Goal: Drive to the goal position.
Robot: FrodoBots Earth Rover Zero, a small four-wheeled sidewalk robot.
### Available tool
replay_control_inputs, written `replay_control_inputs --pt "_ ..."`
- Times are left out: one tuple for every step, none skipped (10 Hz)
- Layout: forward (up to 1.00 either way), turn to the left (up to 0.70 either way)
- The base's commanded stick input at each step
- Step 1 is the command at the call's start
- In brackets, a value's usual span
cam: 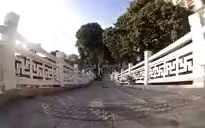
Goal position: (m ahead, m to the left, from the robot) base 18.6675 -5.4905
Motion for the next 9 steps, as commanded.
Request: replay_control_inputs --pt "0.45 0.0" --pt "0.45 0.0" --pt "0.45 0.0" --pt "0.45 0.0" --pt "0.45 0.0" --pt "0.45 0.0" --pt "0.45 0.0" --pt "0.45 0.0" --pt "0.45 0.0"
